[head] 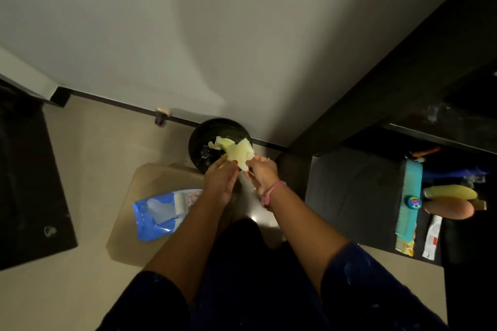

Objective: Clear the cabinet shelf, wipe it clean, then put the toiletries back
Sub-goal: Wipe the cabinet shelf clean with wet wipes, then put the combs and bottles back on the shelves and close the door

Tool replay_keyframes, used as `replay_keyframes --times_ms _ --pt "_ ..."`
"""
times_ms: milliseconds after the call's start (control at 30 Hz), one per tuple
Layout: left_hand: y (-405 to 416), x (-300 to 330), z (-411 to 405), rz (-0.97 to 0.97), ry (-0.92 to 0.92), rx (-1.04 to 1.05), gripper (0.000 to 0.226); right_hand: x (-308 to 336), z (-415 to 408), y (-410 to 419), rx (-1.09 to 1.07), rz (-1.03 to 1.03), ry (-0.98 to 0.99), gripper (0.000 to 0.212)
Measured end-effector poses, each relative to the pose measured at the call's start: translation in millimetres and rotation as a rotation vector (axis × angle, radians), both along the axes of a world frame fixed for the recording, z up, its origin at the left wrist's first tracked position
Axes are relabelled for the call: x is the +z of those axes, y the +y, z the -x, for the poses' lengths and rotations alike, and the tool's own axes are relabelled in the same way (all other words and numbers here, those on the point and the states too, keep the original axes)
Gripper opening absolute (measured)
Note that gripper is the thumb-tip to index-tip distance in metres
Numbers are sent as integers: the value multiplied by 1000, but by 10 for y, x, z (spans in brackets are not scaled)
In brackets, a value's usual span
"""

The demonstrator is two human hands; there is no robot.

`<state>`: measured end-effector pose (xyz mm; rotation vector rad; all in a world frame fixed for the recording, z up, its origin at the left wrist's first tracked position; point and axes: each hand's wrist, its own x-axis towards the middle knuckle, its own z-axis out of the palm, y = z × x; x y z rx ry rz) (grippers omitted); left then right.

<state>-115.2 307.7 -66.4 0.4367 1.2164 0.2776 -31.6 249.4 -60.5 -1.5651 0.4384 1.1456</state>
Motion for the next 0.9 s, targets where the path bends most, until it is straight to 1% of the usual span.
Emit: replay_keyframes --times_ms 67,133,167,233,333,400,467,500,567,633,700,733,800,900 --pt "189 38 -58 -48 1 -30 52 -35 -67 188 22 3 -40 31" --pt "319 34 -87 -89 44 -52 53 -101 -132 285 42 80 -94 45" --pt "361 4 -81 -100 73 -50 53 -106 -158 285 43 123 -110 48" --pt "386 -31 -49 -97 102 -59 51 -92 -177 215 22 165 -110 42" --pt "278 13 -30 -58 114 -119 41 -101 -159 -39 -44 152 -73 29" --pt "150 24 11 -2 113 -79 33 -118 -147 -257 -66 144 -48 28" --pt "-21 56 -7 53 104 -83 12 -117 -153 -507 -108 116 -4 27" --pt "-112 62 -33 65 94 -95 9 -104 -163 -638 -145 98 18 27" --pt "-280 53 -92 76 79 -168 15 -78 -186 -895 -217 60 44 26" --pt "-493 116 -197 93 40 -266 5 -33 -220 -1181 -295 19 39 26" --pt "-749 199 -308 99 46 -369 35 29 -259 -1492 -373 -7 22 27" --pt "-879 257 -354 97 64 -406 41 66 -268 -1625 -403 -17 12 27" --pt "-1181 333 -471 82 93 -484 39 131 -299 -1945 -472 -31 -3 26" --pt "-1620 420 -670 77 88 -624 35 247 -346 -2392 -545 -37 -37 23"
